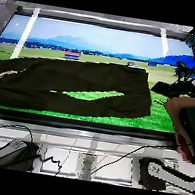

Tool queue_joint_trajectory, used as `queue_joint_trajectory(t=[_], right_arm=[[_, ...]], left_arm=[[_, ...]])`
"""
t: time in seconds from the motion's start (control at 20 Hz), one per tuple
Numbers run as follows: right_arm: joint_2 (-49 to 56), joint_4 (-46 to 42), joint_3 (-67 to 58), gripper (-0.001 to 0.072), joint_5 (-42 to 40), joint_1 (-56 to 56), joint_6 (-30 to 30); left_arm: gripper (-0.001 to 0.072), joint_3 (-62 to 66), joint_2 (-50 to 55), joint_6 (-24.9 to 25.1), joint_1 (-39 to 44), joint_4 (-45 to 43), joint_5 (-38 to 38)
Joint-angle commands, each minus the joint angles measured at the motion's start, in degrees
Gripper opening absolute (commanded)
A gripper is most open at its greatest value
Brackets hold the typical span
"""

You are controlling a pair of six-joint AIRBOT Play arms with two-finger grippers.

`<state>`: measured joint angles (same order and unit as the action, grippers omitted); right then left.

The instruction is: Fold the clothes and pants, and hang the long-sleeved shirts on hangers.

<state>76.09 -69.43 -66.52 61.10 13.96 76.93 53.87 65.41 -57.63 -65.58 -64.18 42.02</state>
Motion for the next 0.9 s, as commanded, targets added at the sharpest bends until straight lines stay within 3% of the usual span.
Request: queue_joint_trajectory(t=[0.0,0.1,0.3,0.5,0.65,0.85], right_arm=[[-0.37,-7.5,1.4,0.0533,-9.14,0.44,4.48],[-0.31,-12.17,1.44,0.051,0.15,2.58,0.83],[-0.2,-7.67,5.01,0.0491,17.94,9.84,-9.4],[0.39,5.92,14.97,0.0492,14.82,15.87,-13.29],[2.1,11.17,20.33,0.0565,7.26,15.52,-13.7],[6.91,15.41,20.98,0.0555,4.66,13.9,-13.88]], left_arm=[[0.0037,-0.04,-0.02,0.02,0.02,3.5,0.2],[0.0037,-0.04,-0.02,0.04,0.04,3.39,-0.46],[0.0037,-0.04,-0.02,0.02,0.04,3.39,-1.01],[0.0037,-0.04,0.0,0.07,0.07,3.37,-0.98],[0.0037,-0.04,0.02,0.17,0.2,3.37,-0.79],[0.0037,-0.04,0.0,0.17,0.7,3.37,-0.59]])
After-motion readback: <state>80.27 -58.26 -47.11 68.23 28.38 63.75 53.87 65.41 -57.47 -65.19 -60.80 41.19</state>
